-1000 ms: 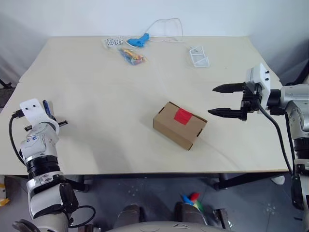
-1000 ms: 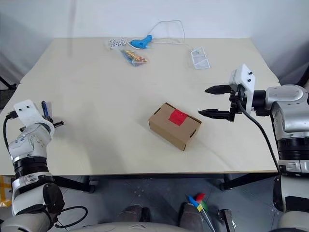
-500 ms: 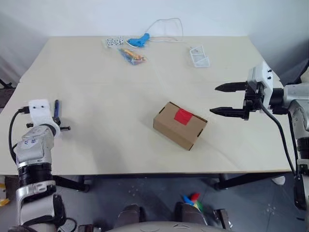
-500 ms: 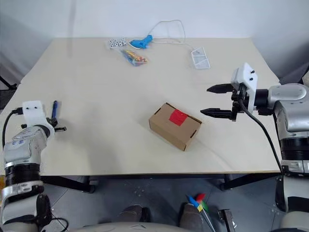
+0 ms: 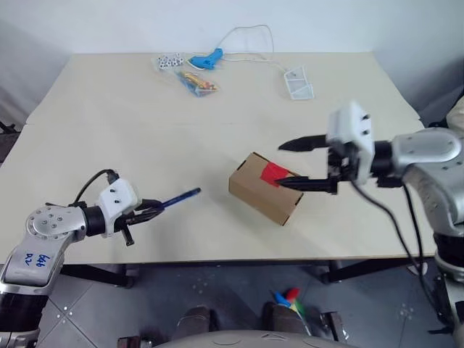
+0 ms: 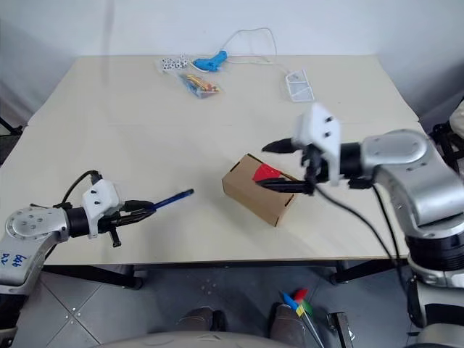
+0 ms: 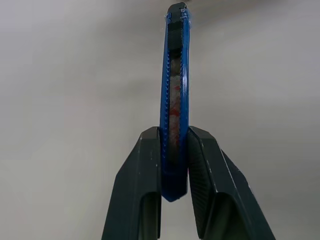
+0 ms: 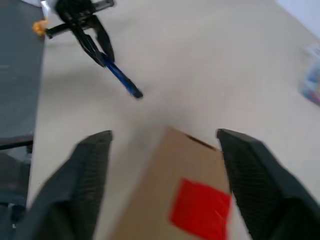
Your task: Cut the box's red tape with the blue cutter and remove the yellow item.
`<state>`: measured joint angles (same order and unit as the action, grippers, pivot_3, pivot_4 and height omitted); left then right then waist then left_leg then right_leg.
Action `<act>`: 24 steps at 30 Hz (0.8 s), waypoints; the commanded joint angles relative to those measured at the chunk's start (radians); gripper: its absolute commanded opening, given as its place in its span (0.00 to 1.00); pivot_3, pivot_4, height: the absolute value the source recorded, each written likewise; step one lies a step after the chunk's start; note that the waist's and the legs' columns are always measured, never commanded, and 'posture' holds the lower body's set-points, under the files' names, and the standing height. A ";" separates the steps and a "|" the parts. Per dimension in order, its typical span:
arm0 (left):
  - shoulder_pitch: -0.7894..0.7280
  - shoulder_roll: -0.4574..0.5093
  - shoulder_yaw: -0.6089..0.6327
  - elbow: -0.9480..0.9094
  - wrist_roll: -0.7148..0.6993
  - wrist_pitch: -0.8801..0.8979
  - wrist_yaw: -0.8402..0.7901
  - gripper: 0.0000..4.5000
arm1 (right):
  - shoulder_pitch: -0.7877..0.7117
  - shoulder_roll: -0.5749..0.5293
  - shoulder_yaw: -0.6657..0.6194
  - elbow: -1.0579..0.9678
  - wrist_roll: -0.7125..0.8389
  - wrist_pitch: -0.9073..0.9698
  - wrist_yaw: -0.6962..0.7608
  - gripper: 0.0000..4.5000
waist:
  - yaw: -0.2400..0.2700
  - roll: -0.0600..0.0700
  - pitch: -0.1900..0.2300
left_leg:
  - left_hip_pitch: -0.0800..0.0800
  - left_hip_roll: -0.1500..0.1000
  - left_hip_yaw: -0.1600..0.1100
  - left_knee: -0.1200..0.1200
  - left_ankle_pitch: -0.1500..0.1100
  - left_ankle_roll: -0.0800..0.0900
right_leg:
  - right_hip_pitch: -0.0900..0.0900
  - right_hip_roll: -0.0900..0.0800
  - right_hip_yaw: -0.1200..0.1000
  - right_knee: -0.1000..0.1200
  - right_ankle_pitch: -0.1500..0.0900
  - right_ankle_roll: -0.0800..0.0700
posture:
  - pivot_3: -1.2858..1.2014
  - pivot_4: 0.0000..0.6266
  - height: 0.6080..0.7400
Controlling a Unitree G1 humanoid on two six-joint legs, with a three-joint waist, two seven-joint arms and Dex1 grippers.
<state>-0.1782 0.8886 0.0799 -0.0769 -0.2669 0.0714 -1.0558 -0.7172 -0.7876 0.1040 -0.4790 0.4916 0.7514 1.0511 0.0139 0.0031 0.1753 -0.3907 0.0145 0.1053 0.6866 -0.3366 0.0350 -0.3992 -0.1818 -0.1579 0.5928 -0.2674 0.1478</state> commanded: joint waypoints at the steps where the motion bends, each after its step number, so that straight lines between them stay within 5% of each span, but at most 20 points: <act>1: -0.039 0.014 -0.030 0.046 0.010 -0.147 -0.110 0.09 | 0.014 0.008 0.089 -0.116 -0.058 0.000 -0.063 0.41 | 0.000 0.000 0.000 | 0.000 -0.001 0.000 0.000 0.000 0.000 | 0.000 0.000 0.000 0.000 0.000 0.000 | 0.52 0.24 1.00; 6: -0.070 -0.004 -0.083 0.082 0.029 -0.251 -0.180 0.09 | 0.056 0.037 0.288 -0.133 -0.245 -0.112 -0.123 0.01 | -0.006 0.000 0.000 | 0.000 -0.002 0.006 -0.001 -0.001 0.001 | -0.001 0.001 -0.001 0.000 0.000 0.000 | 0.52 0.24 1.00; 15: -0.054 -0.017 -0.120 0.116 0.115 -0.348 -0.151 0.09 | 0.053 0.163 0.529 -0.021 -0.465 -0.350 -0.100 0.01 | -0.025 0.000 0.000 | 0.000 0.000 0.012 -0.003 0.000 0.001 | -0.003 0.002 -0.001 0.001 0.000 0.000 | 0.52 0.24 1.00; 24: -0.025 -0.024 -0.134 0.103 0.129 -0.353 -0.126 0.09 | 0.082 0.234 0.581 0.112 -0.577 -0.495 -0.083 0.01 | -0.030 -0.001 0.000 | 0.001 0.000 0.013 -0.003 0.000 0.000 | -0.003 0.002 -0.001 0.002 0.000 0.000 | 0.52 0.24 1.00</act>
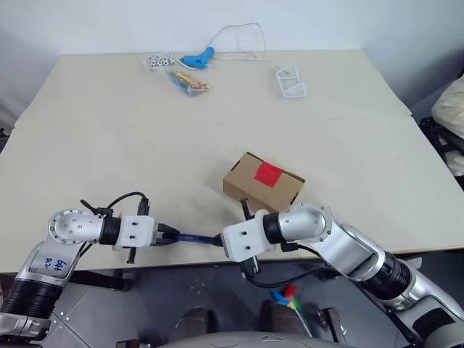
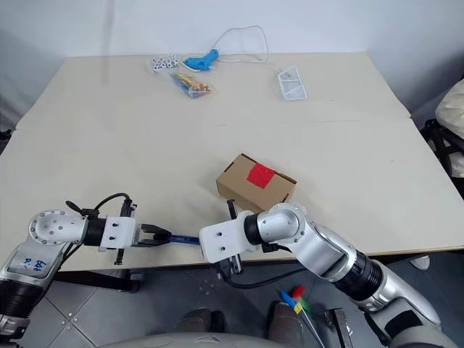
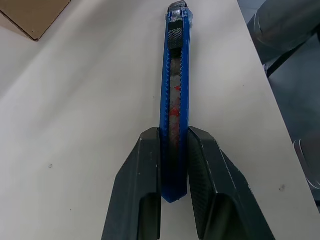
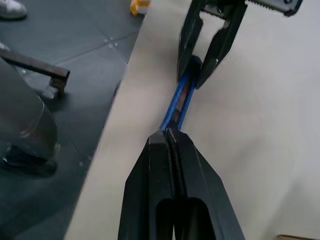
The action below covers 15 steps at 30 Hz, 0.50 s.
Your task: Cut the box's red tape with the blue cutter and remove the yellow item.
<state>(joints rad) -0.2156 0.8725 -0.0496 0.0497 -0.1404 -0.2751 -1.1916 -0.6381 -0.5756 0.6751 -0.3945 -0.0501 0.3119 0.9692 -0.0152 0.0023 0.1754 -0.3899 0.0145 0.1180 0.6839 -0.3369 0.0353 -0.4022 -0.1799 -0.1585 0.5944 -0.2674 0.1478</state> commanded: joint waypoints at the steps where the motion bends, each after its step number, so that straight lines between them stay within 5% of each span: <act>1: 0.012 -0.009 -0.006 -0.025 0.002 -0.006 0.012 0.09 | 0.004 0.028 0.010 0.042 -0.046 -0.070 0.001 0.01 | -0.001 0.000 0.000 | 0.000 0.000 0.000 0.000 0.000 0.000 | 0.000 0.000 0.000 0.000 0.000 0.000 | 0.52 0.24 1.00; 15: 0.054 0.016 0.005 -0.078 -0.026 0.030 -0.009 0.09 | 0.039 0.076 0.014 0.169 -0.155 -0.193 0.011 0.01 | -0.012 0.000 0.000 | 0.001 0.000 0.000 0.000 0.000 0.000 | 0.000 0.000 0.000 0.001 0.000 0.000 | 0.52 0.24 1.00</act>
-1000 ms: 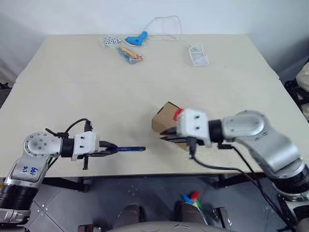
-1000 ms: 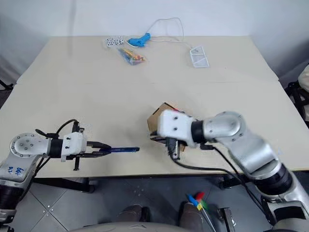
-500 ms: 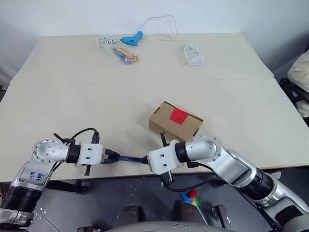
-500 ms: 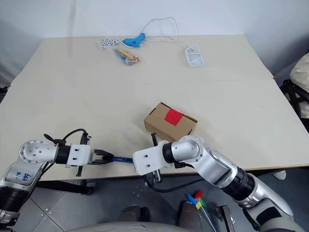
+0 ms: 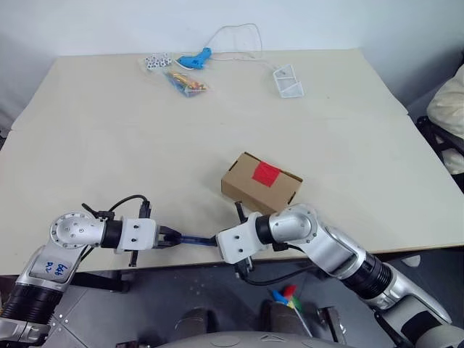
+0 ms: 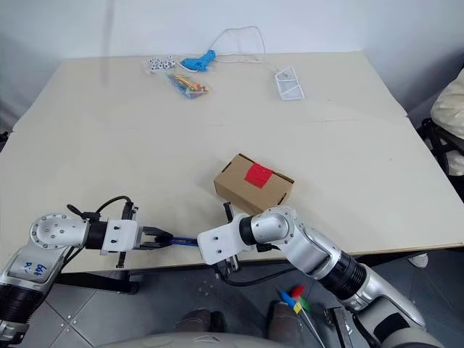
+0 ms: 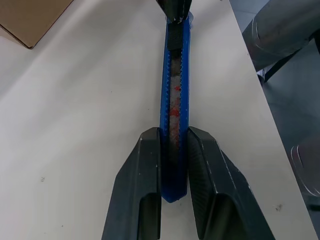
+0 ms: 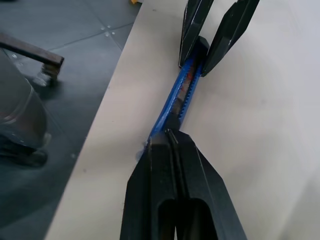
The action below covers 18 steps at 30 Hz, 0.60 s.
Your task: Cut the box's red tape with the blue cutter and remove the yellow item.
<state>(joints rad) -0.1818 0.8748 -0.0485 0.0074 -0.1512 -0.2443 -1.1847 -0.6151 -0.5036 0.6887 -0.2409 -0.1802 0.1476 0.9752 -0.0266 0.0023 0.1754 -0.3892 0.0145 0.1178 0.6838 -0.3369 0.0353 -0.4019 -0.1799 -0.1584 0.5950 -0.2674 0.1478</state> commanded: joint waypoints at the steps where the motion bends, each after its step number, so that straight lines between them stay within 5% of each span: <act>1: 0.020 0.015 0.005 -0.036 -0.015 0.001 -0.015 0.09 | 0.021 0.005 0.003 0.018 -0.030 -0.035 0.008 0.01 | -0.001 0.000 0.000 | 0.000 0.000 0.000 0.000 0.000 0.000 | 0.000 0.000 0.000 0.000 0.000 0.000 | 0.52 0.24 1.00; 18: 0.025 0.014 0.007 -0.052 -0.010 0.007 -0.003 0.09 | 0.035 0.115 0.034 0.138 -0.100 -0.114 -0.002 0.01 | -0.002 0.000 0.000 | 0.002 0.000 0.000 0.000 0.000 0.000 | 0.001 0.000 0.000 0.001 0.000 0.000 | 0.52 0.24 1.00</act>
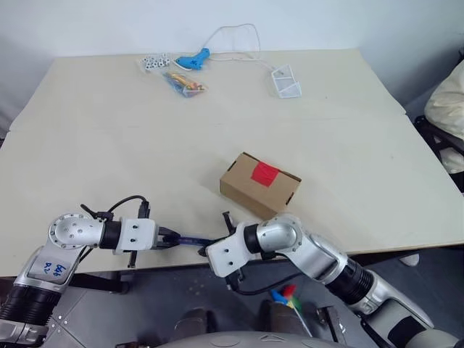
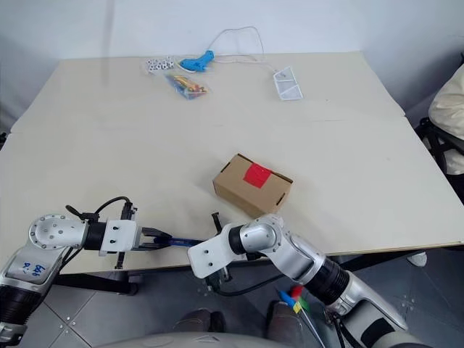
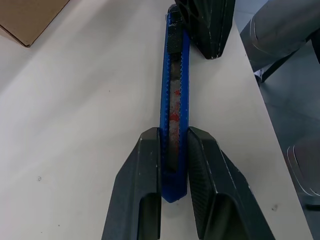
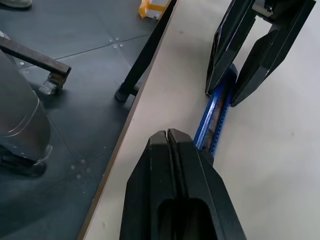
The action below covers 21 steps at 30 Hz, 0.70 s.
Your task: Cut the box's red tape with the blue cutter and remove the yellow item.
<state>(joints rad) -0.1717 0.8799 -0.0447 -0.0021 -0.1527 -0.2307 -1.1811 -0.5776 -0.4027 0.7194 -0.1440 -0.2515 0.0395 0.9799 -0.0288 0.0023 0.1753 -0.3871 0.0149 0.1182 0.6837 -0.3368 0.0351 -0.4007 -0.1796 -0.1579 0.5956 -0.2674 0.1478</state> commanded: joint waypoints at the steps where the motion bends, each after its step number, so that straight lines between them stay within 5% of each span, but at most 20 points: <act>1: 0.015 0.007 0.003 -0.043 -0.008 -0.006 -0.004 0.09 | -0.007 0.023 0.005 0.056 -0.034 -0.014 -0.011 0.01 | 0.000 0.000 0.000 | 0.000 0.000 0.000 0.000 0.000 0.000 | 0.000 0.000 0.000 0.000 0.000 0.000 | 0.52 0.24 1.00; 21: -0.024 0.004 -0.037 0.000 0.066 -0.051 0.009 0.09 | 0.037 -0.083 -0.132 -0.131 -0.015 0.018 0.014 0.01 | 0.001 0.000 0.000 | 0.000 0.000 0.000 0.000 0.000 0.000 | 0.000 0.000 0.000 0.000 0.000 0.000 | 0.52 0.24 1.00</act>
<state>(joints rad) -0.2003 0.8784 -0.0689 0.0043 -0.1097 -0.2817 -1.1790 -0.5526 -0.4736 0.6167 -0.2337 -0.2599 0.0529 0.9900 -0.0273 0.0022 0.1753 -0.3870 0.0149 0.1181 0.6838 -0.3368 0.0350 -0.4004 -0.1797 -0.1579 0.5959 -0.2675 0.1477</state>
